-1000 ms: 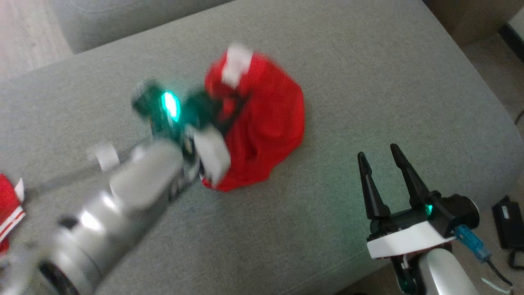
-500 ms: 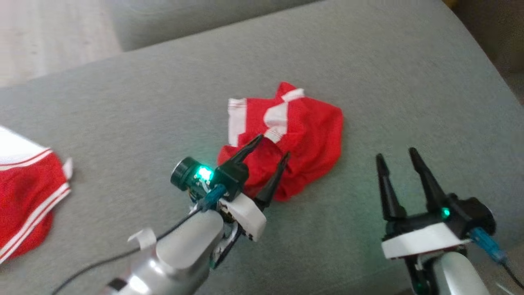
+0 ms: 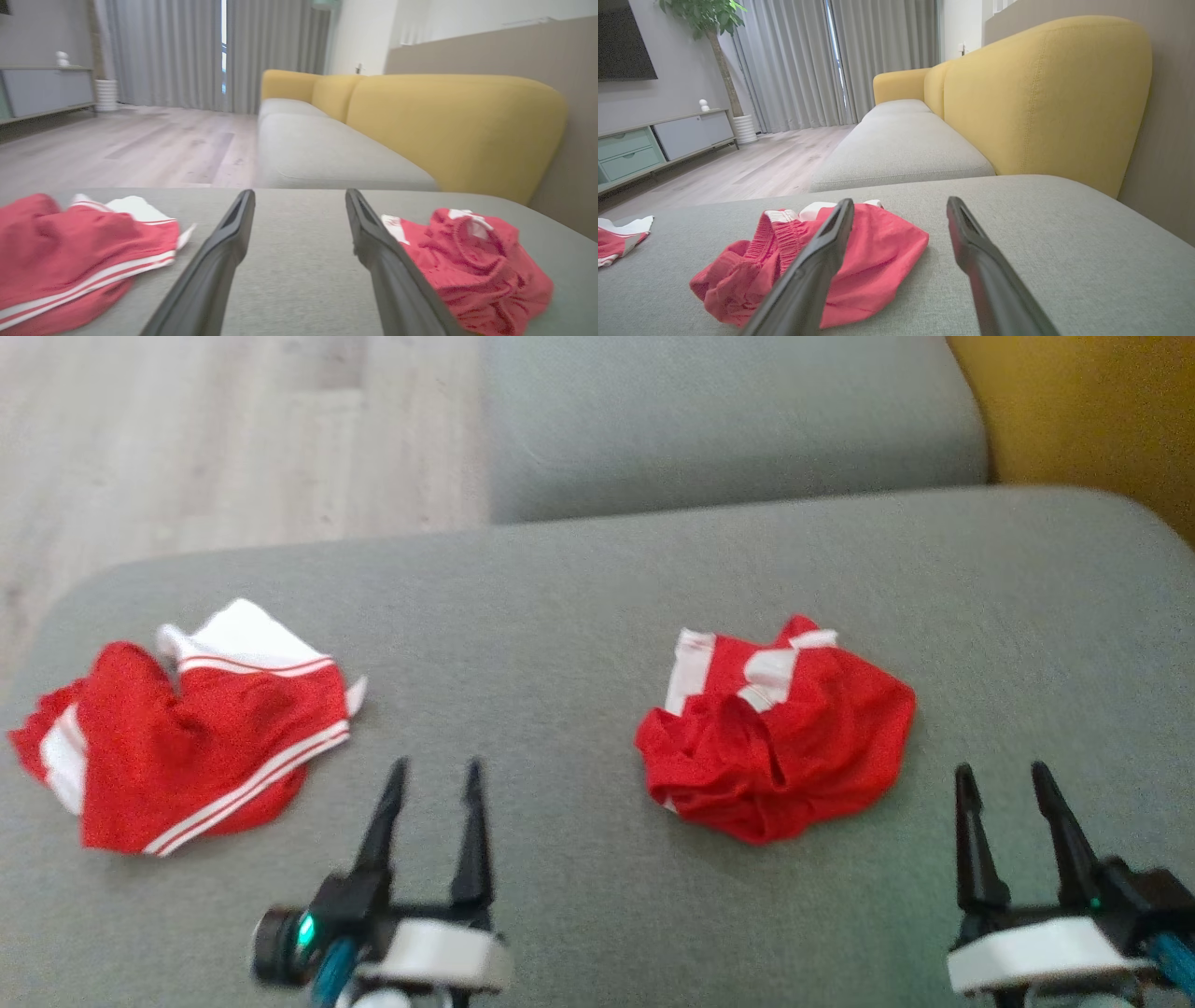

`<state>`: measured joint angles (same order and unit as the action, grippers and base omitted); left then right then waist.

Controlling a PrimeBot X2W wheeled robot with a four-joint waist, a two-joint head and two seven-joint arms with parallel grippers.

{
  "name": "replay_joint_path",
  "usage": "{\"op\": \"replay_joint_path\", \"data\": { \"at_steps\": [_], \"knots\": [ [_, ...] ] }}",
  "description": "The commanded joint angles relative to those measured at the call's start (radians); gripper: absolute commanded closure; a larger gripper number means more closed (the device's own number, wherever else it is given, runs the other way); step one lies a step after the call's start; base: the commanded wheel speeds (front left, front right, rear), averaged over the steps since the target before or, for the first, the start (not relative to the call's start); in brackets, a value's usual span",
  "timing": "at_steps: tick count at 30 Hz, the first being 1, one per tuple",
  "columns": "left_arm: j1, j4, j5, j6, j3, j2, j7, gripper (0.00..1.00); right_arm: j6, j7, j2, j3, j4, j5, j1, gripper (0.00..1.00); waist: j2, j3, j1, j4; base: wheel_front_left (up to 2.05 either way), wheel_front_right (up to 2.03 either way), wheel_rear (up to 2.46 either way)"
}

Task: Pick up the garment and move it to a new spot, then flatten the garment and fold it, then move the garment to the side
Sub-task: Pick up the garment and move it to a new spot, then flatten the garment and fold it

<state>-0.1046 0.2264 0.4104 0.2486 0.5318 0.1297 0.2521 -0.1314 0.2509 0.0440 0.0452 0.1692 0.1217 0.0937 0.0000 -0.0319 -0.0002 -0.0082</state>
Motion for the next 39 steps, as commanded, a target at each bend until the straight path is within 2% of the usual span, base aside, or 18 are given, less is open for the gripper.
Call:
{"op": "replay_joint_path", "data": {
  "at_steps": [1, 6, 13, 24, 39],
  "knots": [
    [-0.007, -0.052, -0.02, 0.011, -0.062, -0.013, 0.01, 0.0, 0.001, 0.011, 0.006, -0.013, -0.035, -0.005, -0.001, 0.0, 0.0, -0.055, 0.0002, 0.056, 0.0, 0.0, 0.0],
    [0.162, -0.154, -0.121, -0.028, -0.175, -0.037, 0.01, 0.0, 0.001, 0.011, 0.006, -0.021, -0.036, -0.021, 0.056, 0.0, 0.0, -0.091, 0.0002, 0.079, 0.0, 0.0, 0.0],
    [0.294, -0.173, -0.223, -0.073, -0.23, -0.057, 0.01, 0.0, 0.001, 0.011, 0.006, -0.068, -0.014, -0.023, 0.109, 0.0, 0.0, -0.114, 0.0002, 0.076, 0.0, 0.0, 0.0],
    [0.304, -0.161, -0.275, -0.118, -0.265, -0.076, 0.01, 0.0, 0.001, 0.011, 0.006, -0.081, -0.006, -0.022, 0.104, 0.0, 0.0, -0.112, 0.0002, 0.07, 0.0, 0.0, 0.0],
    [0.296, -0.134, -0.267, -0.13, -0.25, -0.079, 0.01, 0.0, 0.001, 0.011, 0.006, -0.087, -0.003, -0.026, 0.097, 0.0, 0.0, -0.11, 0.0002, 0.067, 0.0, 0.0, 0.0]
  ]
}}
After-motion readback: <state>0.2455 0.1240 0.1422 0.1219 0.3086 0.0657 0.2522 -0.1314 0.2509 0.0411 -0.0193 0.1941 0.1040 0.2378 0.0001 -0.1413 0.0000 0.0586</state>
